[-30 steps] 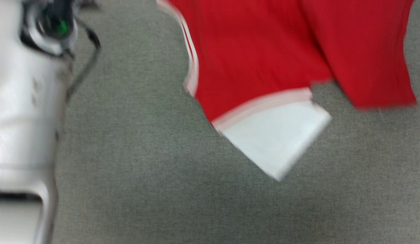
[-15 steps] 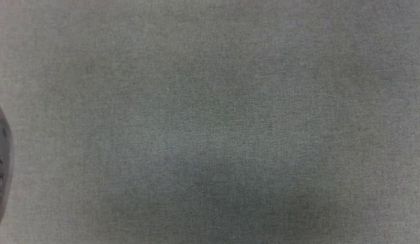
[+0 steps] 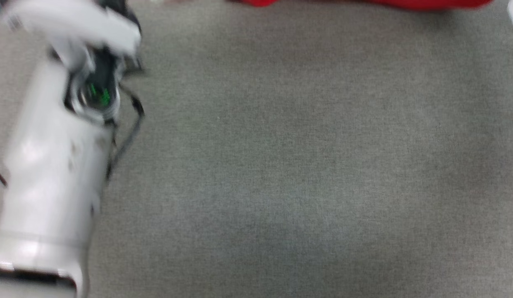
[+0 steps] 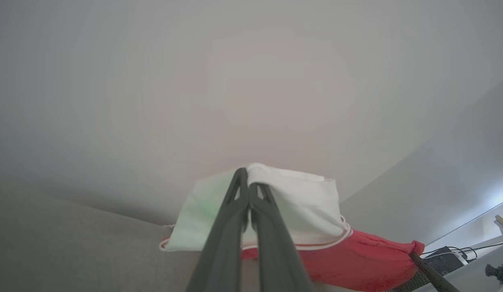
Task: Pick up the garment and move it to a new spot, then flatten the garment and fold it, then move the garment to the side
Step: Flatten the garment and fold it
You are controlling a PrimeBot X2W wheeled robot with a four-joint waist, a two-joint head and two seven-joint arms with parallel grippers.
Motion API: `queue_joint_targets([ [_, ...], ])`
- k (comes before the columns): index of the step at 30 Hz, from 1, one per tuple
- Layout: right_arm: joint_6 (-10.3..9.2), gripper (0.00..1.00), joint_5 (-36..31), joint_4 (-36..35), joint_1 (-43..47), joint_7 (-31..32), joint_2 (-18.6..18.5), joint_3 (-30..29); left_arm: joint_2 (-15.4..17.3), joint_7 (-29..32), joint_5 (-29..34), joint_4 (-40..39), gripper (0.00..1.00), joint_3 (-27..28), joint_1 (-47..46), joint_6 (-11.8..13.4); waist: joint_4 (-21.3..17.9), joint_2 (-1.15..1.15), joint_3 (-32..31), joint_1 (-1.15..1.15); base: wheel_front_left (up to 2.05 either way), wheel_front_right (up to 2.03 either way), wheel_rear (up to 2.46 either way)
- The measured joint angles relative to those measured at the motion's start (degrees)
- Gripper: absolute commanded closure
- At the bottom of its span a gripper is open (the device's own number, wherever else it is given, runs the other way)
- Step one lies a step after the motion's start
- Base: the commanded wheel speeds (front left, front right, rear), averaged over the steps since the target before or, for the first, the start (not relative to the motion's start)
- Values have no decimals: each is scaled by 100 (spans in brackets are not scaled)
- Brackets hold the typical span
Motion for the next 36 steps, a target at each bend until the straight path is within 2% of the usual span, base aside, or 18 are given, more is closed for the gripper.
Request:
queue_joint_targets([
  [7, 0, 100, 955, -1441, 1662, 501, -710, 655, 78, 4, -541, -1568, 100, 58, 2192, 62, 51, 0, -295, 0, 0, 0, 0],
  [13, 0, 100, 1485, -2682, 3156, 711, -1314, 849, 299, -108, -764, -3401, 100, 245, 4226, 639, 39, 0, -589, 0, 0, 0, 0],
  [18, 0, 100, 1671, -3482, 4317, 831, -1719, 671, 566, 57, -906, -4736, 100, 179, 5655, 936, 35, 0, -827, 0, 0, 0, 0],
  [23, 1, 100, 1693, -4220, 5226, 1010, -1976, 94, 795, 147, -914, -5698, 100, 132, 6561, 1213, 71, 0, -993, 0, 0, 0, 0],
  [29, 1, 100, 1494, -5236, 6429, 1501, -2004, -911, 988, 172, -861, -6592, 100, 67, 7365, 1430, 97, 0, -1020, 0, 0, 0, 0],
  [32, 0, 100, 1271, -5827, 6938, 1826, -1884, -1482, 1073, 169, -811, -6902, 100, 82, 7582, 1526, 85, 0, -965, 0, 0, 0, 0],
  [36, 0, 100, 959, -6437, 7320, 2307, -1523, -2091, 1102, 198, -784, -7026, 100, 101, 7543, 1573, 64, 0, -861, 0, 0, 0, 0],
])
